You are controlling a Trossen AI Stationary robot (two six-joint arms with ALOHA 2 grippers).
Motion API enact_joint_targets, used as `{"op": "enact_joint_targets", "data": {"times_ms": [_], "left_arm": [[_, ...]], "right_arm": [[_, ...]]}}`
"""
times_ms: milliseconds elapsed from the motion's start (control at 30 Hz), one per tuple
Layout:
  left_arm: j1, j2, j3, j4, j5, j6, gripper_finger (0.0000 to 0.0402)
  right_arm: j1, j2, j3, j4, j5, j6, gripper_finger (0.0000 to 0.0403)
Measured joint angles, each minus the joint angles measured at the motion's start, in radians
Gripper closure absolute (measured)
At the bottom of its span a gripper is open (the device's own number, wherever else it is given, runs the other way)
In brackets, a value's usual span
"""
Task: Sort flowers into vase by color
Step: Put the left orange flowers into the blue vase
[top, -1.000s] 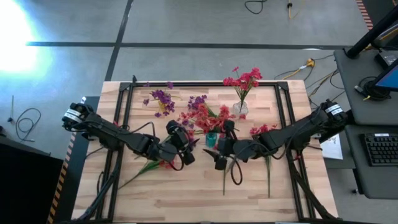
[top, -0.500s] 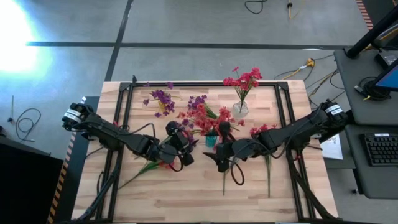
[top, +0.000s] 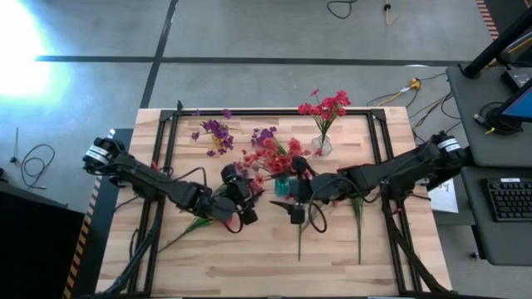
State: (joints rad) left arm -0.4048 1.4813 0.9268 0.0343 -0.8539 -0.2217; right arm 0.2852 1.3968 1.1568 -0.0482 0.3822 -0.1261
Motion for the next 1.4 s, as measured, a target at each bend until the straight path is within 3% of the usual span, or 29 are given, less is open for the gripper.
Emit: {"op": "enact_joint_targets", "data": {"times_ms": [200, 433, 667, 767, 1033, 1200, 1400], "left_arm": [[-0.066, -0.001, 0.003, 0.034, 0.000, 0.081, 0.0232], [-0.161, -0.048, 0.010, 0.098, 0.000, 0.310, 0.0232], [-0.170, -0.123, 0.010, 0.103, -0.064, 0.396, 0.0233], [-0.166, -0.155, 0.010, 0.163, -0.052, 0.501, 0.0233], [-0.114, -0.285, 0.010, 0.272, 0.117, 0.818, 0.0233], [0.028, -0.357, 0.010, 0.200, 0.355, 0.848, 0.0232], [0.205, -0.359, 0.009, 0.180, 0.655, 0.830, 0.0232]], "right_arm": [[-0.013, -0.023, -0.002, 0.004, -0.088, -0.041, 0.0062], [-0.067, -0.027, -0.003, 0.007, -0.157, 0.065, 0.0062], [-0.114, -0.026, -0.003, 0.002, -0.294, 0.169, 0.0062], [-0.116, -0.027, -0.003, 0.000, -0.308, 0.158, 0.0062], [-0.117, -0.028, -0.003, -0.003, -0.338, 0.076, 0.0062], [-0.121, -0.027, -0.003, -0.003, -0.338, 0.066, 0.0062], [-0.122, -0.027, -0.003, 0.000, -0.338, 0.077, 0.0062]]}}
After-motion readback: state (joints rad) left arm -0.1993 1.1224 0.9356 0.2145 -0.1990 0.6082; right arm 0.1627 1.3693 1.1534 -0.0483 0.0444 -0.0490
